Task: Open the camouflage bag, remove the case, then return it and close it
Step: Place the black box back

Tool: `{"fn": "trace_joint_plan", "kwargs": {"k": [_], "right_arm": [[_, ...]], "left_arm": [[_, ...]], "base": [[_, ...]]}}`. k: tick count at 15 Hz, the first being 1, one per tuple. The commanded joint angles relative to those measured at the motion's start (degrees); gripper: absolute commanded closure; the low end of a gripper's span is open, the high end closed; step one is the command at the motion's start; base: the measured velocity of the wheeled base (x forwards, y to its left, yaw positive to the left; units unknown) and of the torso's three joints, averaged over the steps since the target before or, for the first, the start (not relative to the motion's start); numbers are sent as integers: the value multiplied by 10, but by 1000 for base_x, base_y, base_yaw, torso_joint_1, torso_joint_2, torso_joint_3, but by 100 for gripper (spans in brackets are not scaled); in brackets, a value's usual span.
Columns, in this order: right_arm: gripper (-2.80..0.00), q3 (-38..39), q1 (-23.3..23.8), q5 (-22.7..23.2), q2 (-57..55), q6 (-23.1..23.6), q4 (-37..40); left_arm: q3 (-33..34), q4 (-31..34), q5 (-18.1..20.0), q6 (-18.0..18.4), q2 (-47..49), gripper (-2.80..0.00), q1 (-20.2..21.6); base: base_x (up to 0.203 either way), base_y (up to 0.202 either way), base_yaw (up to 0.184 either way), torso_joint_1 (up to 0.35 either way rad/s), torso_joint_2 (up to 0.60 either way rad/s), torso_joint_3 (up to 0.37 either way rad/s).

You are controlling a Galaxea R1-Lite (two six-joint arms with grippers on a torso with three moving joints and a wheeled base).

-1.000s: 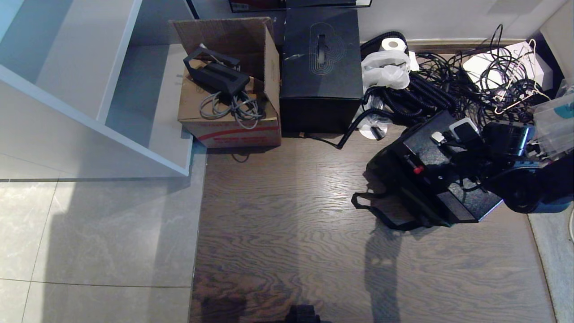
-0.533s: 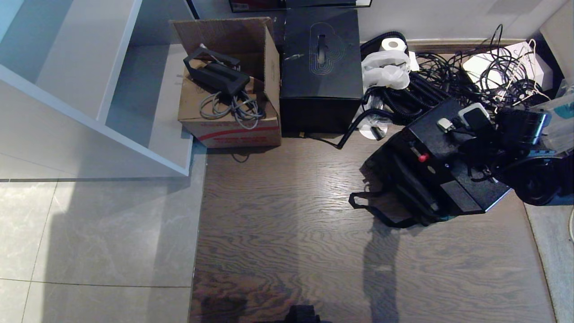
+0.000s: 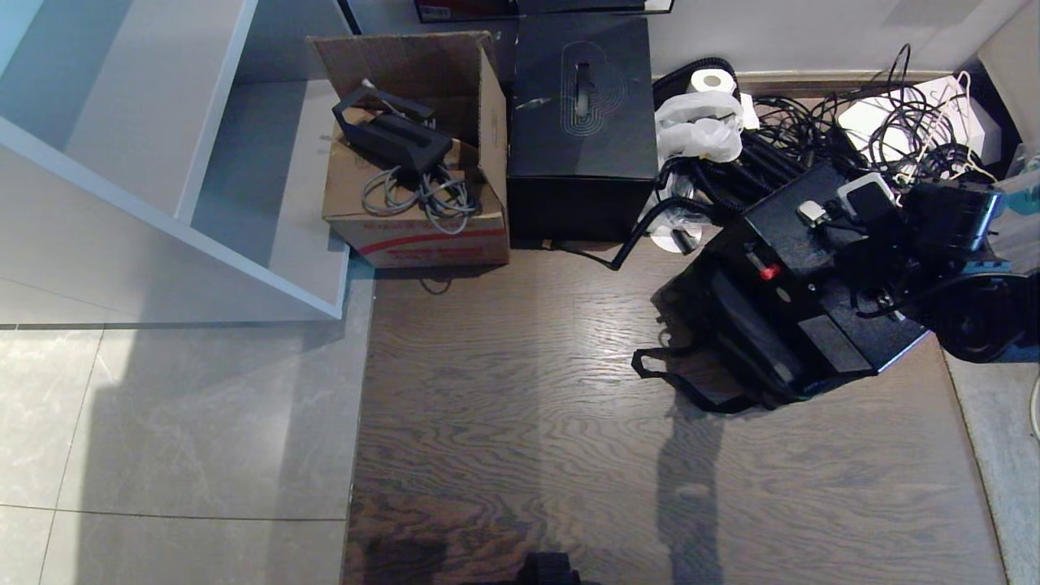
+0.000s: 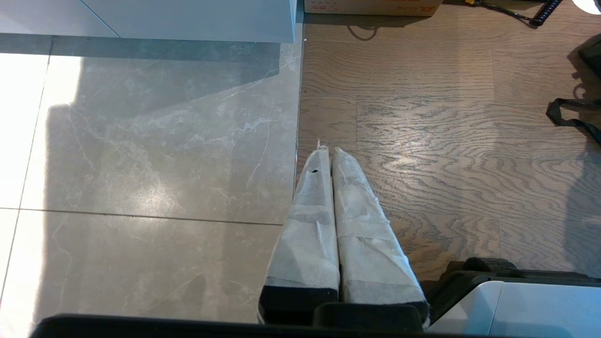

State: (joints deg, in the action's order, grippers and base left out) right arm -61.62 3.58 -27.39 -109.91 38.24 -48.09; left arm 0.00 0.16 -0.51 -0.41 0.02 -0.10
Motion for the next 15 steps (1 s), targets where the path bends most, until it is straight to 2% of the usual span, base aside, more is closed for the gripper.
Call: {"fn": "trace_joint_plan", "kwargs": {"k": [1,6,15], "right_arm": [[0,0,-4,-1,-18,-9,-3],[0,16,-3,0,-24,-22,-4],[0,49,3,1,14,-18,-1]], "left_arm": [[0,0,0,0,0,0,0],[0,0,0,0,0,0,0],[0,0,0,0,0,0,0]], "base": [[0,0,0,0,0,0],[0,0,0,0,0,0],[0,0,0,0,0,0]]}}
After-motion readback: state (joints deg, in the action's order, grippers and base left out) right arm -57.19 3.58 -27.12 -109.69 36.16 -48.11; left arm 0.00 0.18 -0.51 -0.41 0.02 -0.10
